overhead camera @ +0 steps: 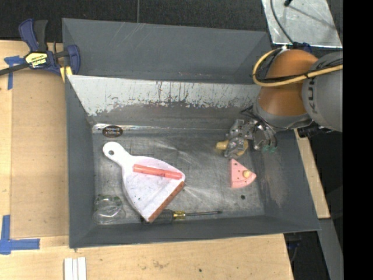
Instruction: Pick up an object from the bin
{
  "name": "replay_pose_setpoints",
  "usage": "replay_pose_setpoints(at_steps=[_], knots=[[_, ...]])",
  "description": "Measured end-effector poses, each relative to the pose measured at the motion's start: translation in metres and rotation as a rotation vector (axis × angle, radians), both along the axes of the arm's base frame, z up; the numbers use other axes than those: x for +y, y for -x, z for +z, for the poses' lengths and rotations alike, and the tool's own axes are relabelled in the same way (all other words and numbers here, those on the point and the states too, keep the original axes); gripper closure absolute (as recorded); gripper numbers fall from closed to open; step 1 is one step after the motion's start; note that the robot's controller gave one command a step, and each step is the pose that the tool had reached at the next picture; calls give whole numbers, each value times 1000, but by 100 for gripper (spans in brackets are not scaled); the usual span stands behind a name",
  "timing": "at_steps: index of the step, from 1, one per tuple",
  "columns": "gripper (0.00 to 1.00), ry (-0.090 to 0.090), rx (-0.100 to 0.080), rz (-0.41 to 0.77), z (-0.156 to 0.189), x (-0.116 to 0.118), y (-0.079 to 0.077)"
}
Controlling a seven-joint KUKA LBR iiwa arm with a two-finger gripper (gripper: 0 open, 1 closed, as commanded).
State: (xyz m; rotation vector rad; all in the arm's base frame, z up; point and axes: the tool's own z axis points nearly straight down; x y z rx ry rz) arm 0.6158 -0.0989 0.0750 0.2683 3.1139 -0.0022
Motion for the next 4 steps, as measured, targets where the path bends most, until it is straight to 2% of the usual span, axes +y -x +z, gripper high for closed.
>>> replay_pose_setpoints(at_steps=[1,2,3,4], knots=[[100,0,0,0,0,0,0],[100,-4,19,-2,42,3,9],[100,-2,7,-70,77,28,-1],[100,-5,12,-39,108,11,3]])
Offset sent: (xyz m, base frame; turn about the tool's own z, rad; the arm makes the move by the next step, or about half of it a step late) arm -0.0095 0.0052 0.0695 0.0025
